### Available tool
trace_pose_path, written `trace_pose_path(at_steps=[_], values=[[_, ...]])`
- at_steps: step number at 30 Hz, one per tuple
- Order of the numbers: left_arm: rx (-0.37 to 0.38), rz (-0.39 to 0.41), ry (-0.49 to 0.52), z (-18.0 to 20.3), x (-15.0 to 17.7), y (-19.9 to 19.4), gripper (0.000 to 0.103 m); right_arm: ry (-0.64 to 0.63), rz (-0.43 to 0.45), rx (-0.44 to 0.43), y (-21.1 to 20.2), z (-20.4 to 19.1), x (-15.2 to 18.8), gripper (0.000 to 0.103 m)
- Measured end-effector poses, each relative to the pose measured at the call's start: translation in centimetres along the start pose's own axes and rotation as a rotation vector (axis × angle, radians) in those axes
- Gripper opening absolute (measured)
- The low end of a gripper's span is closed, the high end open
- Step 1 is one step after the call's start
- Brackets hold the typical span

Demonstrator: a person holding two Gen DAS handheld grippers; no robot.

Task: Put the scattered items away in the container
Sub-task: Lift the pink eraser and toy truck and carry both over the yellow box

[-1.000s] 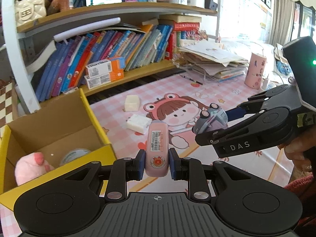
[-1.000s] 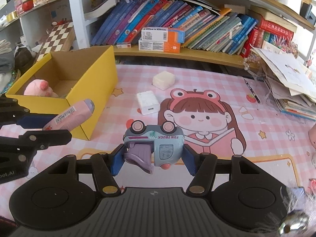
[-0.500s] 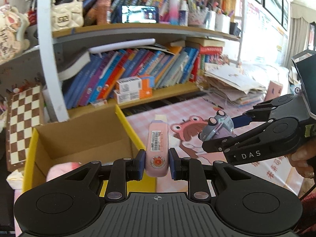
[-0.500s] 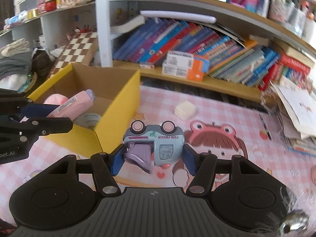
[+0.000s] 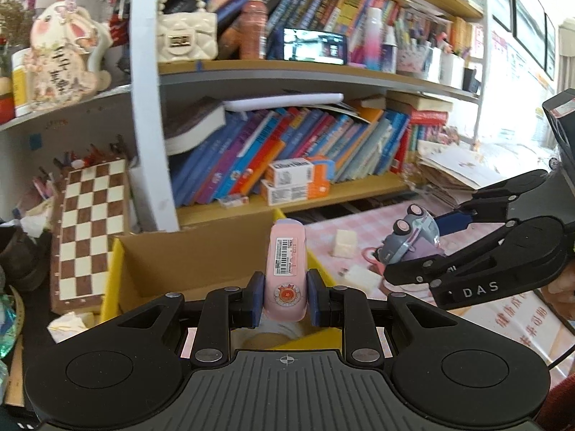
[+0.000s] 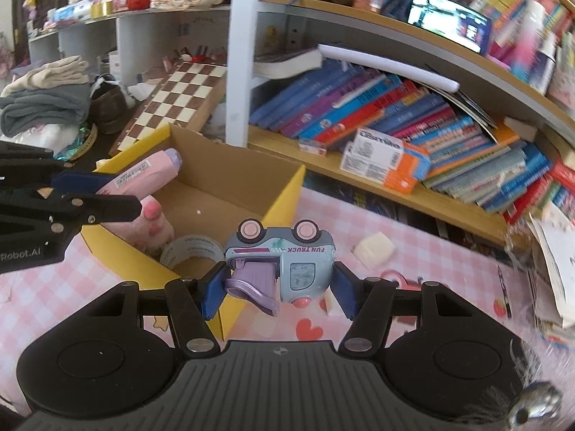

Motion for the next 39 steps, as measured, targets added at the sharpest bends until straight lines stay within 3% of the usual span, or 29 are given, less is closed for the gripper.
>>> trace_pose_path(at_steps=[17,30,39], values=[[-0.066,0.012,-0.02,-6.1,-0.7,1.2,0.023,-0.137,-0.014,-0.061,4.8,-4.5,-3.6,0.059],[-0.093,-0.027,-0.016,-9.8,-1.5,4.0,0.023,-0.23,-0.025,-0.102,9.3,-6.5,-5.8,0.059],[-0.079,-0.11,-0.023,-11.2,-0.9,7.2,0.023,-0.291,-0.043,-0.136,12.0,-8.1,-6.1,0.059]])
Point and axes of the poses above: each gripper's, at about its wrist camera, not at the fingertips, and y roughly the way its jaws point, z to its right, x to its underside, the point moved 10 cm from there along y, roughly the way its jaws point, and after that the axes turned 12 degrees about x, right-handed, at the moved point
